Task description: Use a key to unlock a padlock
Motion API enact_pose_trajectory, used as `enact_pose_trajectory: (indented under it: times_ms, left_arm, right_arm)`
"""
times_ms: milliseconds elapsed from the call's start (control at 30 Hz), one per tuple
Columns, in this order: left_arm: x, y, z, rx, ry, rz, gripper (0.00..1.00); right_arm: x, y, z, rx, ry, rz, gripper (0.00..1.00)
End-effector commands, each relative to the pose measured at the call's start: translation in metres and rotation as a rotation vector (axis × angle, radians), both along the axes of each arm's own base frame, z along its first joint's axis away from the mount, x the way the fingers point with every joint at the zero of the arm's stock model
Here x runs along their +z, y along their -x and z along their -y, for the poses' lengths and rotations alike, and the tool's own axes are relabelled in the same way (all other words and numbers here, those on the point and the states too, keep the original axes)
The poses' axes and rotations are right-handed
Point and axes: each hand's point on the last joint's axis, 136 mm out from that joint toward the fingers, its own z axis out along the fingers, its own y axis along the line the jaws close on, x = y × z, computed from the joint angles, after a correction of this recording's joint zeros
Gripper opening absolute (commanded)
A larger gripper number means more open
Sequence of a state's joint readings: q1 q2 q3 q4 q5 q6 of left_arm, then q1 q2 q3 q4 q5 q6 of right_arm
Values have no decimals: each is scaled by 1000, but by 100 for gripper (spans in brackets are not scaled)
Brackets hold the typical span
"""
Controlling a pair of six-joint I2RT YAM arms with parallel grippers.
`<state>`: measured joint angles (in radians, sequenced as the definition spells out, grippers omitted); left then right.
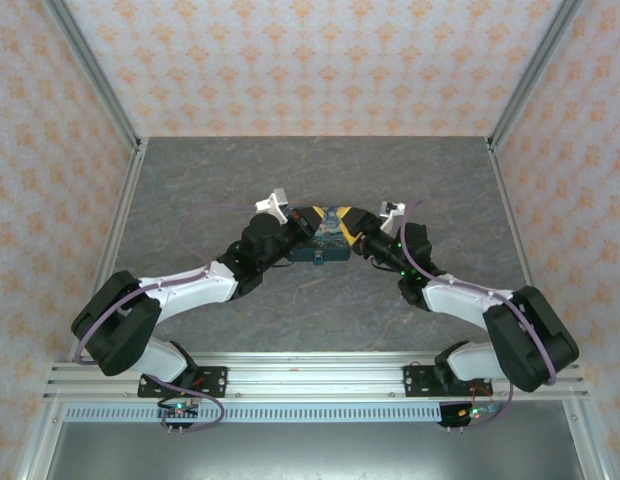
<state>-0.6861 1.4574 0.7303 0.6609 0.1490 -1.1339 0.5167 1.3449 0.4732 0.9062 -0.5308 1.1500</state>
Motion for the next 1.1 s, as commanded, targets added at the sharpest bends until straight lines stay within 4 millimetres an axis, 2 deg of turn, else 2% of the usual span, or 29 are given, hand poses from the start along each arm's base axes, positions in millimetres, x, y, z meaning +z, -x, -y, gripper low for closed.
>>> enact_pose_trajectory:
  times_ms: [0, 767, 1067]
  left_arm:
    - [26, -5, 1, 11, 77, 44, 0]
    - [16, -14, 12, -2, 126, 1, 0]
    - [14, -16, 13, 3, 128, -5, 0]
  right_arm:
    - [32, -5, -9, 8, -78, 98, 55]
    - [19, 7, -20, 81, -95, 86, 39]
    - [13, 13, -22, 106, -93, 82, 29]
